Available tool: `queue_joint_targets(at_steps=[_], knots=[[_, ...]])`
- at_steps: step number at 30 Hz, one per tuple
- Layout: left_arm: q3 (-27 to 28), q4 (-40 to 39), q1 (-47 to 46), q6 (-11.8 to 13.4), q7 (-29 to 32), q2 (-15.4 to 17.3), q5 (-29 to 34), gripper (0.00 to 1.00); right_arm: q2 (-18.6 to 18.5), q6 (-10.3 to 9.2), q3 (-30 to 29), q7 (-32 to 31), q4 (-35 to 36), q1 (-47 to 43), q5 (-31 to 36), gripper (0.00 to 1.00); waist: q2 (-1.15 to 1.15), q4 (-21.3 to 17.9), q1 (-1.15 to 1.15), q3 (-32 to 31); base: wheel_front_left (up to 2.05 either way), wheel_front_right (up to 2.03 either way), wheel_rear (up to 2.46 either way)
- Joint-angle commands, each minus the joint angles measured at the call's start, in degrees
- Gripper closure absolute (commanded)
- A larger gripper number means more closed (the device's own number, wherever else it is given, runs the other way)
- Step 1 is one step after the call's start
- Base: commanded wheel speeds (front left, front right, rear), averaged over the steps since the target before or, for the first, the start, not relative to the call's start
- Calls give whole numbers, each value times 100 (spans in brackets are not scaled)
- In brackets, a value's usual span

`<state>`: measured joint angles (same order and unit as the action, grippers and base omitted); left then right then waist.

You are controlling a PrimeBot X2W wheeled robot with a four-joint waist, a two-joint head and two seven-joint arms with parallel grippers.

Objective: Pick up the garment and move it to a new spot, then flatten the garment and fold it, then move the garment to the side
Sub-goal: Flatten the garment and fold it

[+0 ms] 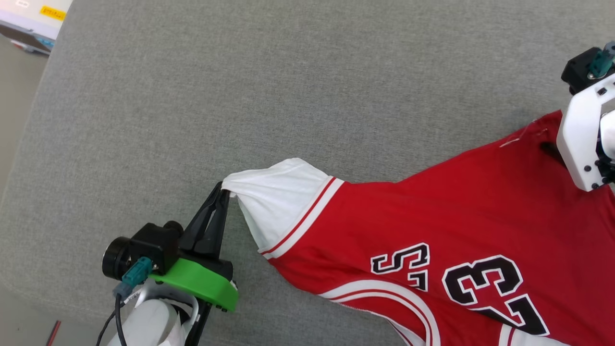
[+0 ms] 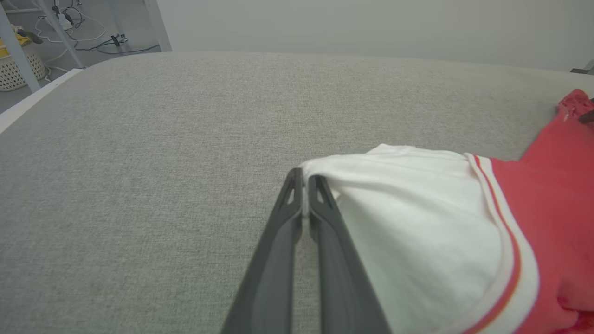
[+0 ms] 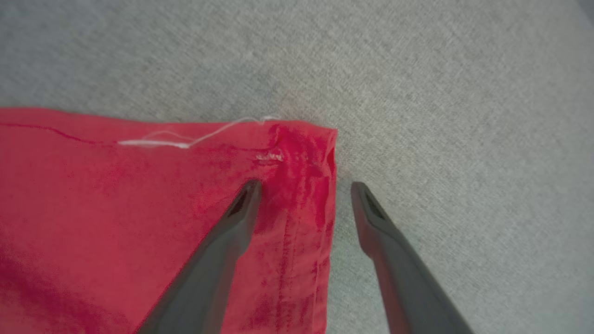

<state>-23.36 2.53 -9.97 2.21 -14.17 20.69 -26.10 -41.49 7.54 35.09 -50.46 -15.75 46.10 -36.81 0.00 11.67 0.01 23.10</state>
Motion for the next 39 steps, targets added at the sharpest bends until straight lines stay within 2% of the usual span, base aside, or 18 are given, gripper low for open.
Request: queue_joint_targets(at_steps=[1, 7, 8, 9, 18, 26, 32, 39], knots=[[6, -1, -118, -23, -55, -44, 86, 100, 62, -5, 83, 93, -201, 84, -18, 0, 0, 118, -1, 114, 0, 0, 0], [-33, 87, -142, -43, -65, -102, 112, 100, 135, -5, 746, 381, -976, 25, -172, 0, 0, 125, -1, 68, 0, 0, 0], [-32, 106, -133, -43, -66, -101, 109, 100, 153, -5, 801, 447, -1015, 32, -244, 55, 0, 109, -1, 38, 0, 0, 0], [-22, 131, -113, -41, -67, -94, 104, 100, 170, -5, 871, 568, -1025, 60, -314, 100, 0, 74, -1, -21, 0, 0, 0], [48, 167, -91, -82, -41, 168, 150, 100, 3, -5, 1094, 1787, -809, 468, -780, 100, 0, -236, -1, -752, 0, 0, 0], [278, -270, -665, -165, 258, 567, 157, 100, -178, -5, 814, 2730, -285, 533, -1261, 100, 0, -510, -1, -1318, 0, 0, 0], [400, -666, -1805, -338, 687, 858, 295, 100, -306, -5, 389, 3169, 169, 788, -1399, 100, 0, -668, -1, -1392, 0, 0, 0], [393, -505, -3680, -610, 1070, 818, 395, 100, -146, -5, -161, 3438, 413, 1398, -1163, 100, 0, -892, -1, -1028, 0, 0, 0]])
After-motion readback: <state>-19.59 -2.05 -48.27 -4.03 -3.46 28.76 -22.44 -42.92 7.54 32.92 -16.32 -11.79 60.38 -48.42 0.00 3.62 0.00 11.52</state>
